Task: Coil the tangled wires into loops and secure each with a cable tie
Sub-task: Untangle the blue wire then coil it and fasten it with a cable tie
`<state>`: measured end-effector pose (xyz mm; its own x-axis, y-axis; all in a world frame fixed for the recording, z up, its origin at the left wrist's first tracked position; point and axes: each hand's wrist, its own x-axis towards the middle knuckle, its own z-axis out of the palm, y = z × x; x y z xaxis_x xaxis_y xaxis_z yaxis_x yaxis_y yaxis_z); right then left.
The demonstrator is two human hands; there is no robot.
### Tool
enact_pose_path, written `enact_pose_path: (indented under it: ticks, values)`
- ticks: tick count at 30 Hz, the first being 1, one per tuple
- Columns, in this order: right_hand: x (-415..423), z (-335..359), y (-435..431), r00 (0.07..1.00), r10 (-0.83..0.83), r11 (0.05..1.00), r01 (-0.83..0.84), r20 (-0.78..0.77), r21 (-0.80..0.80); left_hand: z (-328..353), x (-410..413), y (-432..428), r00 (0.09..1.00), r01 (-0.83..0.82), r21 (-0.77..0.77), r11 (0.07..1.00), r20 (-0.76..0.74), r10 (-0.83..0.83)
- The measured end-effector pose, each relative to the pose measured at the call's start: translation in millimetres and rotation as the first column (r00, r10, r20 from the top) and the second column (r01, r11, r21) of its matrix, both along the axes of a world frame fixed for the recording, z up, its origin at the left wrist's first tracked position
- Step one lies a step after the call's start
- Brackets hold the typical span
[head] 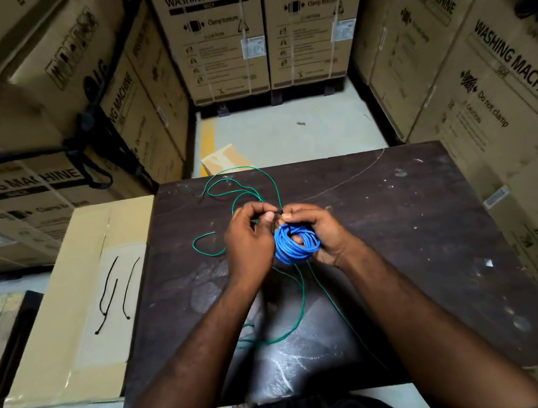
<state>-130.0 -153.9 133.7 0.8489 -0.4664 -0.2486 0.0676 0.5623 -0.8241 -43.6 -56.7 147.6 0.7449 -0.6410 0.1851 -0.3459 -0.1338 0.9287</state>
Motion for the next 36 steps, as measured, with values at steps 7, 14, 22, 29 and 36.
enact_pose_path:
  ticks: [7, 14, 22, 29, 36]
  values:
    - [21.9, 10.2, 15.2, 1.000, -0.015, 1.000, 0.015, -0.011, -0.006, 6.3, 29.7, 16.8, 0.994, 0.062, -0.033, 0.998, -0.092, -0.065]
    - [32.1, 15.1, 19.0, 0.993, 0.064, 0.993, -0.074, -0.099, -0.093, 10.0, 47.6, 32.3, 0.970, 0.099, -0.138, 0.986, -0.210, -0.126]
    - [41.3, 18.4, 25.7, 0.971, -0.024, 0.914, -0.075, -0.238, -0.398, 11.1, 59.2, 37.9, 0.983, 0.170, -0.010, 0.985, 0.075, -0.169]
    - [41.8, 17.5, 27.9, 0.975, -0.061, 0.802, -0.080, -0.214, -0.592, 3.8, 60.0, 31.7, 0.993, 0.006, 0.052, 0.999, 0.115, -0.012]
    - [39.0, 7.7, 29.8, 0.970, -0.211, 0.405, -0.024, -0.119, -0.914, -5.2, 70.6, 27.0, 0.995, -0.098, 0.172, 0.980, 0.022, 0.095]
